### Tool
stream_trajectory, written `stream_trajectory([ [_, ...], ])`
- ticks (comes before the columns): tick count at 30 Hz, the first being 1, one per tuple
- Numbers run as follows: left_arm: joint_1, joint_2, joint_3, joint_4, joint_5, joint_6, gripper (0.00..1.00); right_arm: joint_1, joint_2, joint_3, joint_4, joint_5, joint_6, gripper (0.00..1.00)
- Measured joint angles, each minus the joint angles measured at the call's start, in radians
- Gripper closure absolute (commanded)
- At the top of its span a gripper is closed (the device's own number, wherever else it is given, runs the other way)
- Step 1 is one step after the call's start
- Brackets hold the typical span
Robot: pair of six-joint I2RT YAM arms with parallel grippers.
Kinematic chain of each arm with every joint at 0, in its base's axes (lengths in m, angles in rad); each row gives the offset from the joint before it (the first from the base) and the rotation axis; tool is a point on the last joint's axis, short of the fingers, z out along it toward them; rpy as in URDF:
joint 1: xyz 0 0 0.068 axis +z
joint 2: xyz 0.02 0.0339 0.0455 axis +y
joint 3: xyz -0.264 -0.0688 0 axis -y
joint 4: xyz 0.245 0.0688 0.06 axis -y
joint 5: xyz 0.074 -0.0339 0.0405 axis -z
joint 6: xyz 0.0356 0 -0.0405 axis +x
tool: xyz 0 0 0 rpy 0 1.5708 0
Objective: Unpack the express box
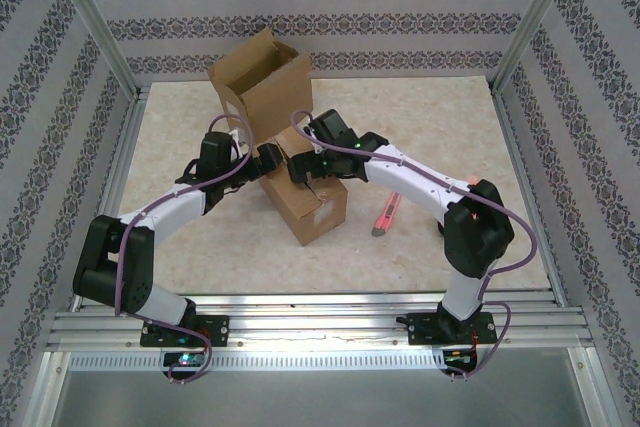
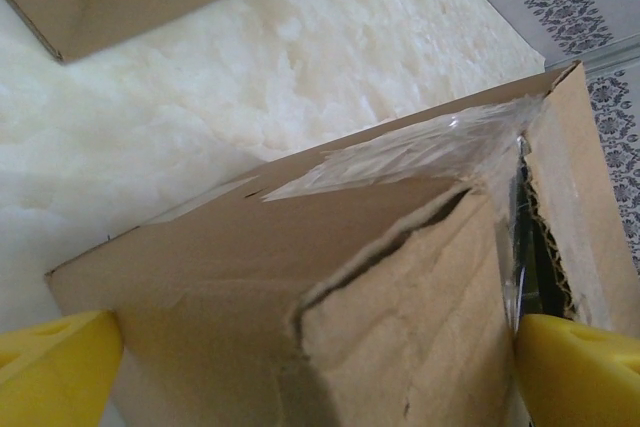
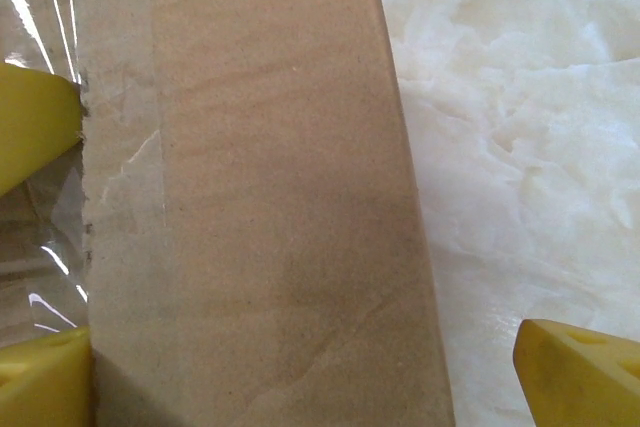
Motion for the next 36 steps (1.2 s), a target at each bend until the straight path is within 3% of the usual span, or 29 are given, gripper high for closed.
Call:
stream_trajectory([
  [8, 0.005, 0.000, -0.006, 0.009, 0.013, -0.016, 0.00, 0.031, 0.001, 0.035, -0.042, 0.095, -0.012, 0.05],
  [23, 0.006, -0.006, -0.058, 0.087, 0.054, -0.022, 0.00, 0.167, 0.078, 0.190, -0.214, 0.483, -0.091, 0.13],
  [27, 0.007, -0.005, -0.077, 0.124, 0.061, -0.025, 0.00, 0.183, 0.101, 0.220, -0.242, 0.538, -0.101, 0.15],
  [36, 0.008, 0.018, -0.084, 0.164, 0.100, -0.029, 0.00, 0.189, 0.131, 0.267, -0.292, 0.606, -0.127, 0.34],
])
